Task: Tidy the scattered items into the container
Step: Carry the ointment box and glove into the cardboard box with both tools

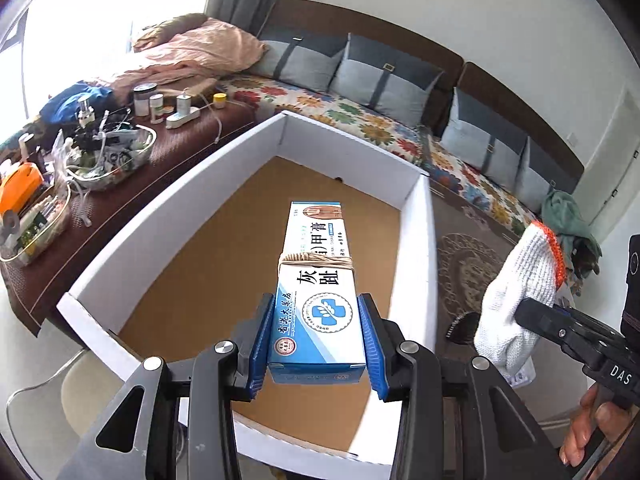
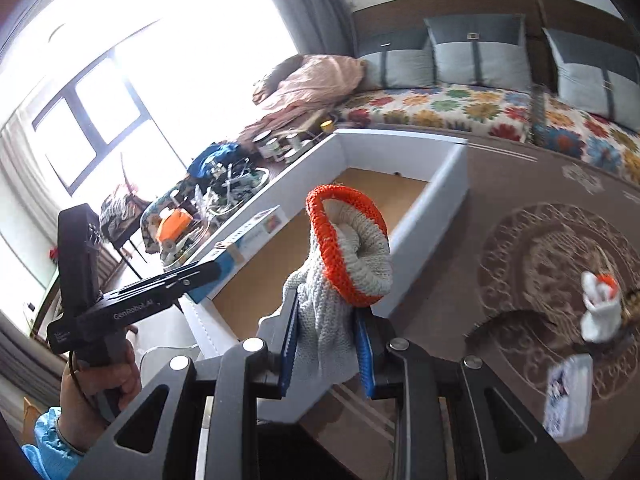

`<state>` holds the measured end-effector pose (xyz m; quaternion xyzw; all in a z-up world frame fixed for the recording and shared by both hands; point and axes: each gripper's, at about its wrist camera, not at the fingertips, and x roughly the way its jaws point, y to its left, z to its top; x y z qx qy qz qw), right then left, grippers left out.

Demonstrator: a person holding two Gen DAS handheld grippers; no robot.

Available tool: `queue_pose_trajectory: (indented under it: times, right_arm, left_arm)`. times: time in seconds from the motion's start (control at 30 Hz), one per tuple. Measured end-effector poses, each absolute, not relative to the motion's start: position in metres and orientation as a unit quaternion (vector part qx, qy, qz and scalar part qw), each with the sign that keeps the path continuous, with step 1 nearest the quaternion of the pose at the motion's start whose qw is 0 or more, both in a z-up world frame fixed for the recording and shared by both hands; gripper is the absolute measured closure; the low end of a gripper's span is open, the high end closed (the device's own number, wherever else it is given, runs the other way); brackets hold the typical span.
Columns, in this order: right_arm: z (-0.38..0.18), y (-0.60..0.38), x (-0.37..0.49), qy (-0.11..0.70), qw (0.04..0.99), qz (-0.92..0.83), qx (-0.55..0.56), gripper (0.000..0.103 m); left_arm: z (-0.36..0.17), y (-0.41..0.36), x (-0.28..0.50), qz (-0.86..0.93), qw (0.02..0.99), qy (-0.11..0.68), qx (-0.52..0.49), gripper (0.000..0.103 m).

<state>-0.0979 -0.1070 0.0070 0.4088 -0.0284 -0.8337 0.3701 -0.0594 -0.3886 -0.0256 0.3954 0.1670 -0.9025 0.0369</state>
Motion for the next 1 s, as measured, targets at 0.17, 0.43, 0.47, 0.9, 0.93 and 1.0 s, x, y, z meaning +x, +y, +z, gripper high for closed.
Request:
queue_pose_trajectory:
  times: [0.17, 0.43, 0.47, 0.9, 0.93, 1.0]
  right_arm:
    - [-0.015, -0.201, -0.14, 0.012, 0.385, -0.812, 0.44, 0.077]
    - [-0.082, -0.262, -0.213, 0.032, 0.356, -0.777, 0.518, 0.077]
    - [-0.088, -0.267, -0.22, 0.033, 0.352, -0.774, 0.525, 0.076]
    - [-0.103, -0.273, -0.252, -0.009, 0.3, -0.769, 0.565, 0.056]
    - [-0.098, -0.272, -0.25, -0.013, 0.3, -0.77, 0.562, 0.056]
    - [-0.087, -0.267, -0.245, -0.019, 0.301, -0.774, 0.556, 0.056]
  left_arm:
    - [-0.041, -0.425, -0.089, -0.895, 0.051, 0.167, 0.411, 0.063]
    - [-0.085, -0.449, -0.132, -0.875, 0.054, 0.167, 0.45, 0.063]
    - [-0.09, -0.451, -0.135, -0.873, 0.055, 0.167, 0.455, 0.063]
    - [-0.119, -0.468, -0.14, -0.839, 0.074, 0.196, 0.502, 0.052]
    - [-0.116, -0.468, -0.138, -0.84, 0.074, 0.199, 0.499, 0.052]
    - [-0.11, -0.466, -0.134, -0.843, 0.076, 0.2, 0.494, 0.052]
